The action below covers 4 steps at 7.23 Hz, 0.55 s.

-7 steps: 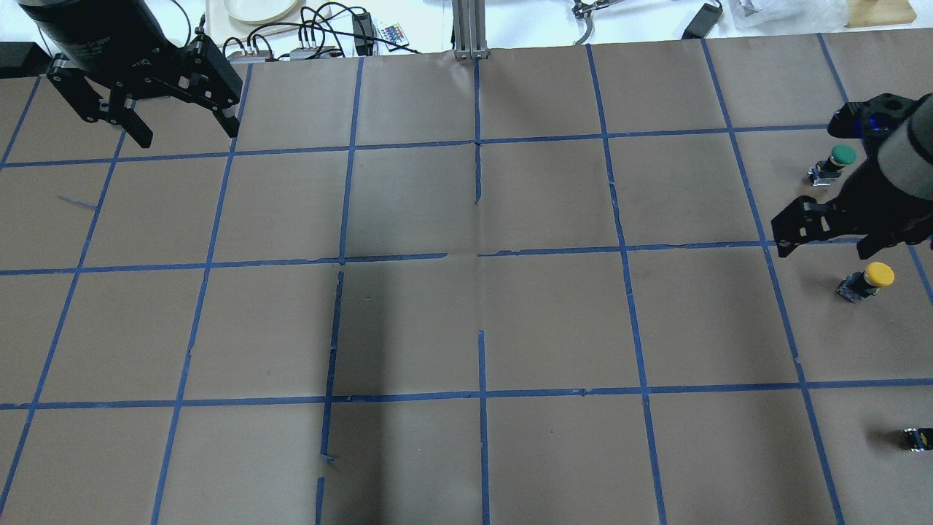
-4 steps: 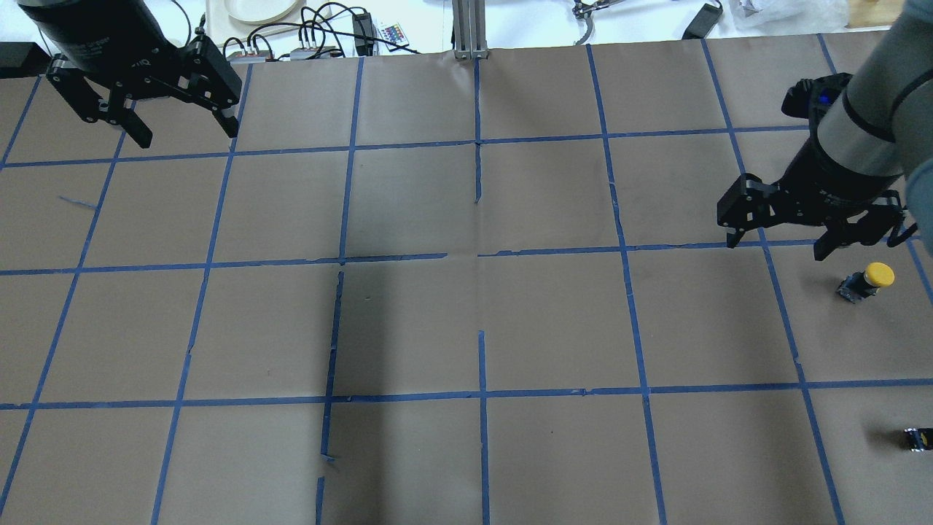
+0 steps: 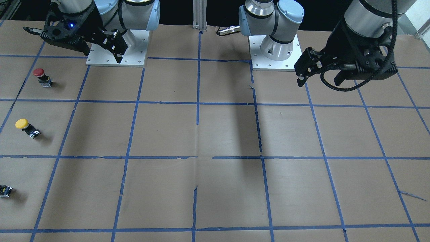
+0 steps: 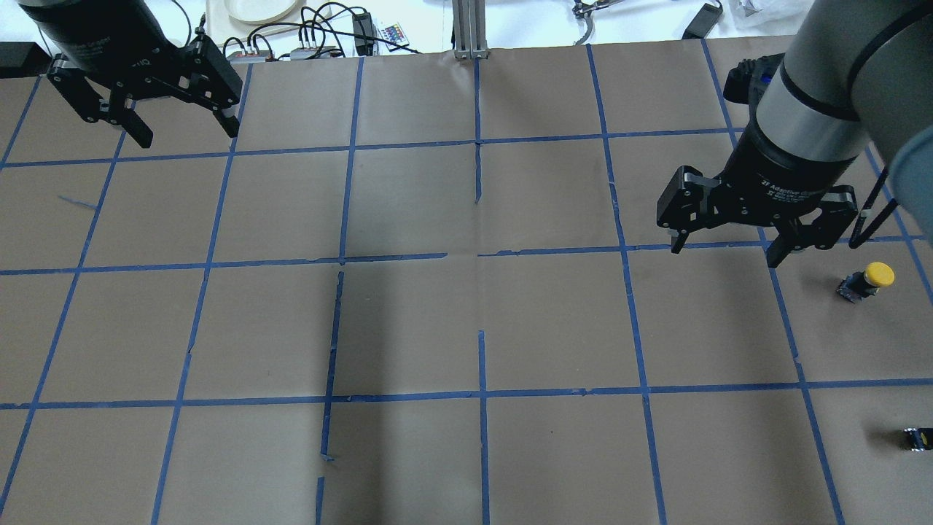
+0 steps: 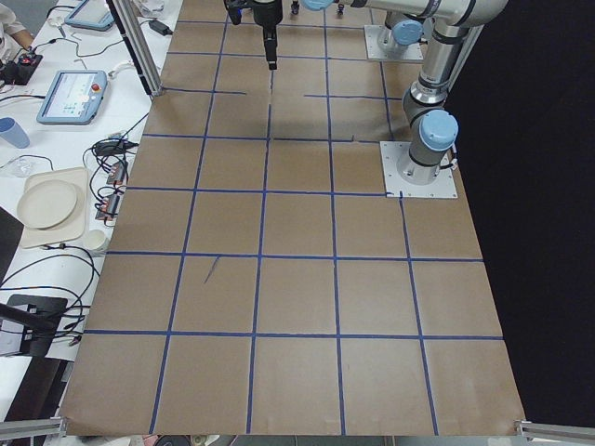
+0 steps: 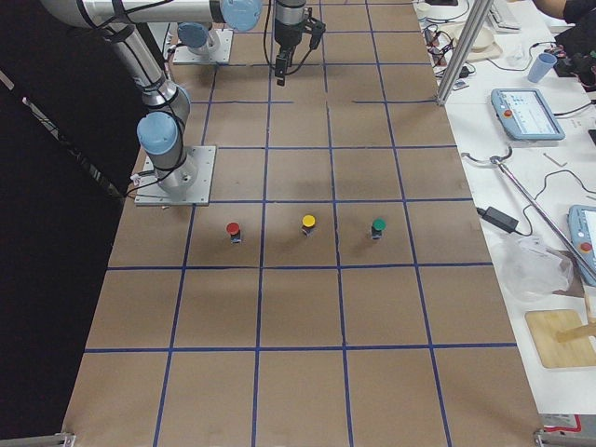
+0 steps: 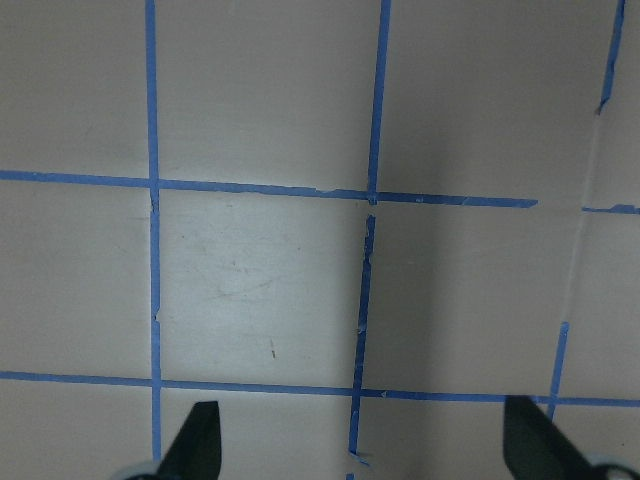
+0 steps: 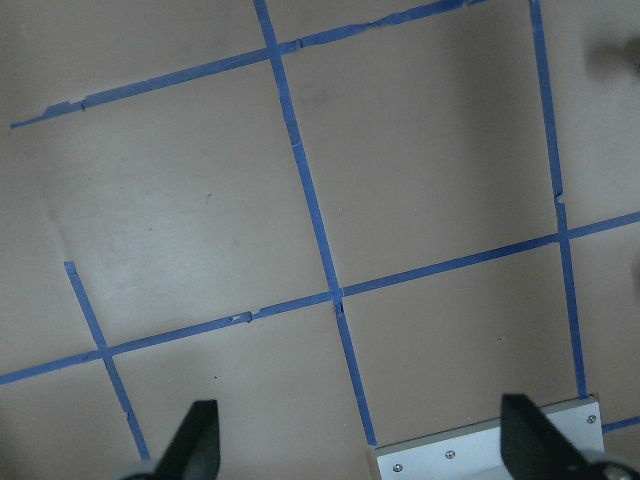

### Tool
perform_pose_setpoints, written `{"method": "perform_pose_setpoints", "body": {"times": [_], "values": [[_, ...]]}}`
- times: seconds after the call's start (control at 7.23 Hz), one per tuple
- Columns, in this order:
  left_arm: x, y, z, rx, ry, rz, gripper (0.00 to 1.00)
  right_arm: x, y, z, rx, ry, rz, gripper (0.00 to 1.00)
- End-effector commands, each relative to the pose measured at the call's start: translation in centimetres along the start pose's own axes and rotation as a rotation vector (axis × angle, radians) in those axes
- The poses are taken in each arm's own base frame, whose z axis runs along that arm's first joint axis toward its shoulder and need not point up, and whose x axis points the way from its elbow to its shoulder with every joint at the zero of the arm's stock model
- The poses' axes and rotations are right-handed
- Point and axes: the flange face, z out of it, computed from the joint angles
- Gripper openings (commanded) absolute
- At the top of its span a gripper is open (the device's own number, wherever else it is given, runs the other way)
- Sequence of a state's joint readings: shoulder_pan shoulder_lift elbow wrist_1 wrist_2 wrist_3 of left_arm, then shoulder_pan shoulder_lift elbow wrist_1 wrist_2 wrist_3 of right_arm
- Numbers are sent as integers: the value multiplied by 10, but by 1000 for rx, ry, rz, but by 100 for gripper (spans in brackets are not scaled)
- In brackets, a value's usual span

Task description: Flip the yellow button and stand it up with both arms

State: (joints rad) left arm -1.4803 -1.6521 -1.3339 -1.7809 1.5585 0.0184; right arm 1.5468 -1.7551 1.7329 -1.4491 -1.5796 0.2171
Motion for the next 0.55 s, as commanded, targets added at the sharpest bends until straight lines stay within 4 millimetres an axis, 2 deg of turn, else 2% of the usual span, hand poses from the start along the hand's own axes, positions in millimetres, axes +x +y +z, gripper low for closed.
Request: {"method": "perform_pose_setpoints", "body": {"times": [0.0,0.42], "values": [[0,0,0,1,0,0,100,1,-2,-3,3,-18,10,100],[-1,0,-1,2,0,-1,100,2,0,-5,7,-18,12,100]]}}
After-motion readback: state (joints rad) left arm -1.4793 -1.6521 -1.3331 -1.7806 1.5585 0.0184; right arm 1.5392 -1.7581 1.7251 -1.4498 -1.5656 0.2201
